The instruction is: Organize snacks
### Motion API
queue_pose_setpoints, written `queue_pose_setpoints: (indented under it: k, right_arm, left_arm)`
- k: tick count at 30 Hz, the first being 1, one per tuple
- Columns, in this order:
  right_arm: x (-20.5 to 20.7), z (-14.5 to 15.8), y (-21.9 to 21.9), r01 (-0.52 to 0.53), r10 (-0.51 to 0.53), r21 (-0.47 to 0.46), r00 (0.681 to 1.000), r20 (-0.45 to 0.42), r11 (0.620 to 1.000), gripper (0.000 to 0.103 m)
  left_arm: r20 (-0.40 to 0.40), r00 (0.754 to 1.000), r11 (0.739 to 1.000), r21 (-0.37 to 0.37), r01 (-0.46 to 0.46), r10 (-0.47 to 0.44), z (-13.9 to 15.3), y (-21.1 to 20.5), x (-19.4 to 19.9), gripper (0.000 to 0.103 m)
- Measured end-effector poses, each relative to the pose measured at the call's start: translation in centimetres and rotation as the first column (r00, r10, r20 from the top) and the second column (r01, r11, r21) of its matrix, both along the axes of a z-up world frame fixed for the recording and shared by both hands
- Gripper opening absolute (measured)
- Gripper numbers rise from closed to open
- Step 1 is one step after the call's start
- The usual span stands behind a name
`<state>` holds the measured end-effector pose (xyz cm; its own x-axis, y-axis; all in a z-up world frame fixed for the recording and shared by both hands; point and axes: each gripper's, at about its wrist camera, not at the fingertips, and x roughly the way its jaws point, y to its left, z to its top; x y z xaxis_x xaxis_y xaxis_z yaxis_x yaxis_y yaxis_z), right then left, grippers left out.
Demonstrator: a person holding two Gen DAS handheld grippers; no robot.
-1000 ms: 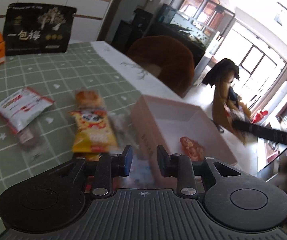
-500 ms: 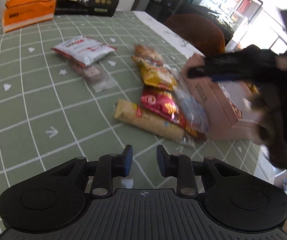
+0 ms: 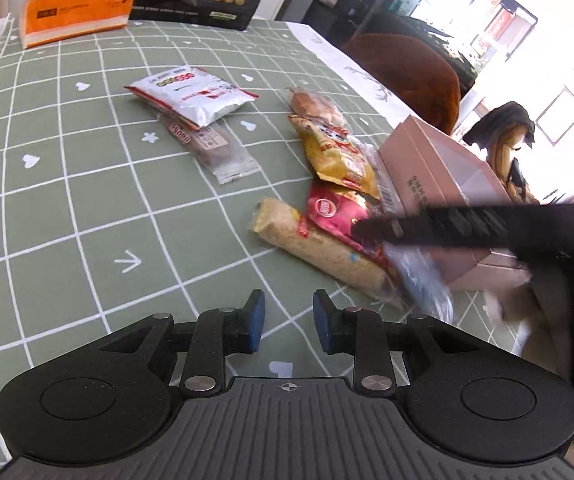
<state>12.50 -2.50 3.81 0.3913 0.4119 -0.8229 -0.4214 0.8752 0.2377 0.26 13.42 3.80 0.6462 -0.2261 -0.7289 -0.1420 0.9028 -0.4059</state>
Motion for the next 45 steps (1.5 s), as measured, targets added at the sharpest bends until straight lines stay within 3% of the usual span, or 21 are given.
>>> queue_pose_setpoints:
  k: [2, 4, 8, 12, 18, 21, 23, 27, 30, 35, 40, 45]
  right_arm:
    - [-2.3, 0.7, -1.0, -0.045, 0.045, 0.049, 0.999, -0.009, 0.998, 0.040]
    - [-4.7, 1.8, -2.6, -0.052, 0.050, 0.047, 0.998, 0.040, 0.998, 0.040]
    - [-6.8, 2.5, -6.4, -0.001, 0.008, -0.054, 0.991, 0.131, 0.999, 0.053]
    - [-5.0, 1.2, -8.6, 0.057, -0.041, -0.125, 0.991, 0.128, 0.991, 0.056]
    - [-0.5, -0.2, -7.7, 0.141, -0.141, 0.002, 0.989, 0.050, 0.990, 0.056]
    - [-0.4, -1.2, -5.4, 0.107, -0.107, 0.040, 0.994, -0.006, 0.993, 0.059]
    - [-1.6, -1.2, -4.2, 0.074, -0.074, 0.028, 0.997, 0.017, 0.997, 0.059]
    - [-4.9, -1.3, -3.7, -0.014, 0.014, -0.001, 0.999, 0.029, 1.000, 0.039]
    - [-6.7, -1.9, -5.0, -0.006, 0.006, -0.010, 1.000, 0.002, 1.000, 0.037]
    - [-8.9, -1.7, -8.4, 0.076, -0.073, -0.062, 0.996, 0.049, 0.995, 0.036]
    - [-9.9, -1.5, -10.9, 0.139, -0.134, -0.078, 0.989, 0.066, 0.987, 0.039]
    - [-10.3, -2.0, -11.7, 0.185, -0.182, -0.072, 0.982, 0.052, 0.980, 0.045]
  left_arm:
    - [0.007, 1.000, 1.000, 0.004, 0.006, -0.006, 0.3, 0.0, -0.1, 0.030]
    - [0.014, 1.000, 1.000, 0.009, 0.001, -0.001, 0.6, 0.1, 0.0, 0.030]
    - [0.041, 0.999, 1.000, 0.003, -0.016, 0.016, 1.1, 0.6, 0.2, 0.030]
    - [0.057, 0.998, 1.000, 0.016, -0.008, 0.007, 1.7, 0.3, 0.7, 0.030]
    - [0.065, 0.997, 0.999, 0.047, 0.026, -0.029, 2.1, -0.2, 1.0, 0.030]
    - [0.075, 0.997, 0.998, 0.057, 0.017, -0.021, 2.5, 0.0, 1.4, 0.030]
    - [0.089, 0.996, 0.999, 0.041, -0.003, -0.001, 2.7, 0.4, 1.9, 0.030]
    - [0.102, 0.995, 0.999, 0.035, -0.016, 0.013, 2.8, 0.3, 3.9, 0.030]
    - [0.113, 0.993, 0.998, 0.064, 0.011, -0.018, 2.9, -0.8, 6.2, 0.030]
    - [0.129, 0.991, 0.990, 0.136, 0.025, -0.043, 2.9, -2.7, 10.4, 0.030]
    - [0.172, 0.968, 0.981, 0.095, 0.170, -0.184, 4.0, -5.6, 14.7, 0.031]
    - [0.027, 0.954, 0.926, 0.249, 0.282, -0.298, 2.1, -9.1, 19.7, 0.032]
